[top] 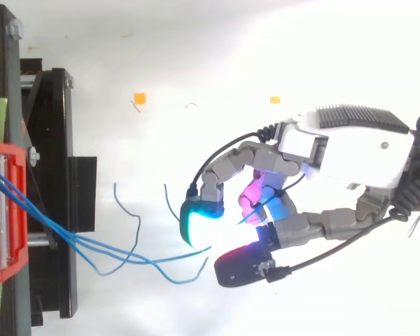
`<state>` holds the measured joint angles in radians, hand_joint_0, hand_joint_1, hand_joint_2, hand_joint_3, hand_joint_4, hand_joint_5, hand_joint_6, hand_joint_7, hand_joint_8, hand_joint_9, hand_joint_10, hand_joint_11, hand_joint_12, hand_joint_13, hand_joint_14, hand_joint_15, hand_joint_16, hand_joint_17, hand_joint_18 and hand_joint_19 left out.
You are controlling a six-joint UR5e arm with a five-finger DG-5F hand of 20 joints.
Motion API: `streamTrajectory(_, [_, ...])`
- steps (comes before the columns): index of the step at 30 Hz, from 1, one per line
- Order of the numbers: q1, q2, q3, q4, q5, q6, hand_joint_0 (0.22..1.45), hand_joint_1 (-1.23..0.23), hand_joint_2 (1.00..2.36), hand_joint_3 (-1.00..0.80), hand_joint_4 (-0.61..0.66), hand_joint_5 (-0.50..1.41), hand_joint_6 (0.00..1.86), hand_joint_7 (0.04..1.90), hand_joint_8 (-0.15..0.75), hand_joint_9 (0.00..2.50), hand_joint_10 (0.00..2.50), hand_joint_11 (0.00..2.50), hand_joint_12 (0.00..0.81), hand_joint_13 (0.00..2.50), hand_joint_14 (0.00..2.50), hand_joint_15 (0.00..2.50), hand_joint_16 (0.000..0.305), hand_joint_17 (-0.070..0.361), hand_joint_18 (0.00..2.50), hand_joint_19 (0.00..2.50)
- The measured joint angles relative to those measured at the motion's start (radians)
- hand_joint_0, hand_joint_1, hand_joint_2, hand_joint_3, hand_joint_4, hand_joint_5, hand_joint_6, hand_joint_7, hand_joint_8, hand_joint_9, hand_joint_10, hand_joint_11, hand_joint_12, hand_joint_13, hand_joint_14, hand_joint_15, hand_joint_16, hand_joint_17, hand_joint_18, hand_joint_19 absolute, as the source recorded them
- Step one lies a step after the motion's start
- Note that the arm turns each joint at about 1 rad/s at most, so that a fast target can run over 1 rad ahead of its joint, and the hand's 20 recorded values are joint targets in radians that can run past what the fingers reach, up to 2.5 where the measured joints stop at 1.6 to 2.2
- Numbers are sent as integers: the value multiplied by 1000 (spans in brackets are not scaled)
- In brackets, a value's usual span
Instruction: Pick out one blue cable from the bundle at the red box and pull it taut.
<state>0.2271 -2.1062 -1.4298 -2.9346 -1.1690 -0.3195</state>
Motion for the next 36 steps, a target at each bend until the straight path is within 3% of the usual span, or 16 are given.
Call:
streamTrajectory(8, [0,0,0,0,0,-3,606,-691,1006,-124,-133,-28,884,980,243,1574,517,1356,372,1167,22,1093,54,122,895,863])
streamTrajectory(22, [0,0,0,0,0,-3,606,-695,1006,-122,-119,-26,879,985,252,1665,279,1498,371,1265,20,1146,55,125,977,956])
streamTrajectory(36, [0,0,0,1,0,-3,599,-690,1004,-115,-109,-24,879,987,252,1702,201,1535,364,1322,20,1168,55,124,1052,984])
